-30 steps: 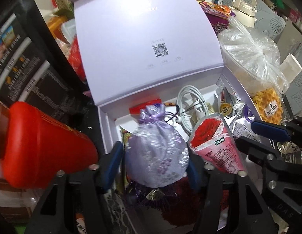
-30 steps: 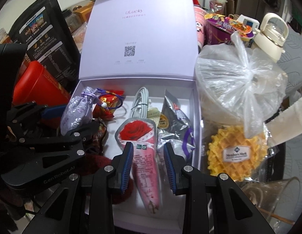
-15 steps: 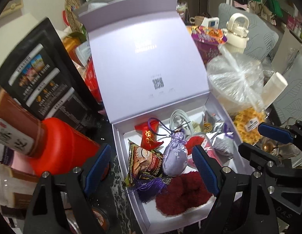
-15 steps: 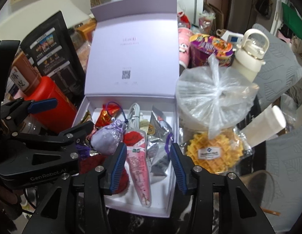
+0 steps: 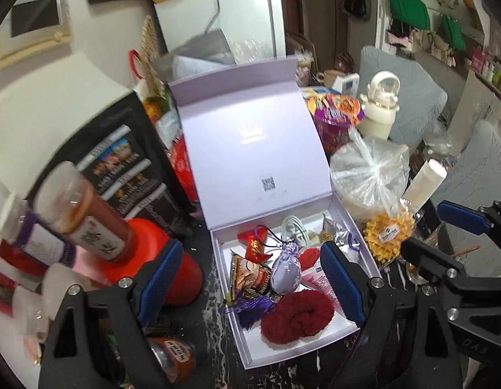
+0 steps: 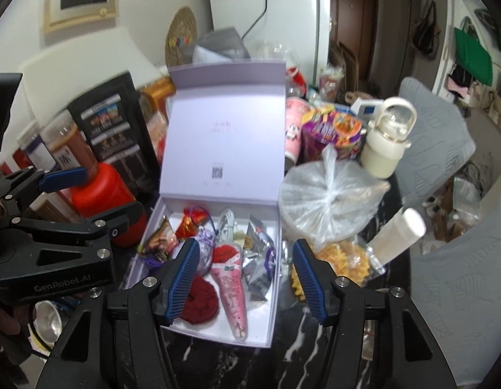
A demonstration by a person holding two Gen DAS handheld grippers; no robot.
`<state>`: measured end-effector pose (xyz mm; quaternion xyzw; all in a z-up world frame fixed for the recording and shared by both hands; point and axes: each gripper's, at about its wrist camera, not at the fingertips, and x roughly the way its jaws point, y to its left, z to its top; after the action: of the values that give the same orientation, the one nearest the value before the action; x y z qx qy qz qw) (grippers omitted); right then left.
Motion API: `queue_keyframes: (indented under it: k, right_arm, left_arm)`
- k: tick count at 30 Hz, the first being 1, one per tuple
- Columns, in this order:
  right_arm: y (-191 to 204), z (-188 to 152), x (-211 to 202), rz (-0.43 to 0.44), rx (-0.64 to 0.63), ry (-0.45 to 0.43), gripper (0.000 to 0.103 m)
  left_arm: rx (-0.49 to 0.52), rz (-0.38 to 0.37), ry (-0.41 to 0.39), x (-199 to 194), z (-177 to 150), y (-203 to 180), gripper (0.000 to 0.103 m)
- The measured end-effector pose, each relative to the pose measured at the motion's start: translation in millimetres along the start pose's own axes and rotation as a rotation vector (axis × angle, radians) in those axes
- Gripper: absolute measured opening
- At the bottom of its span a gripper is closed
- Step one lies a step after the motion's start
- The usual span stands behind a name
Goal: Organize soft objects
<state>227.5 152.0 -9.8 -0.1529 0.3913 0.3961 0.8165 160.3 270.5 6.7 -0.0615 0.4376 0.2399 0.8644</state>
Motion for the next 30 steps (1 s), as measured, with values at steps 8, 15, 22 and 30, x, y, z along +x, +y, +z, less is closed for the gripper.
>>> queue_keyframes:
  k: [8, 15, 22, 30]
  right_arm:
    - [1.4, -0.9, -56.7, -0.038, 0.003, -0.115, 0.080]
    - [2.2, -10.1, -99.6, -0.055, 0.003, -0.174, 0.088]
    - [5.1, -26.2, -135.5, -0.061, 0.000, -0.206, 0.090]
    - [6.3, -50.9, -166.4, -0.070, 0.014, -0.218, 0.091]
  left_arm:
    - [-0.043, 0.008, -0.083, -55.8, -0.8, 8.7, 0.101]
    - [-0.081, 0.007, -0.135, -102.1, -7.7, 10.7, 0.101]
    - [-0.087, 0.015, -0.171, -142.2, -23.0, 4.5, 0.101]
    - [-0.099, 0.016, -0.179, -174.2, -45.6, -4.3, 0.101]
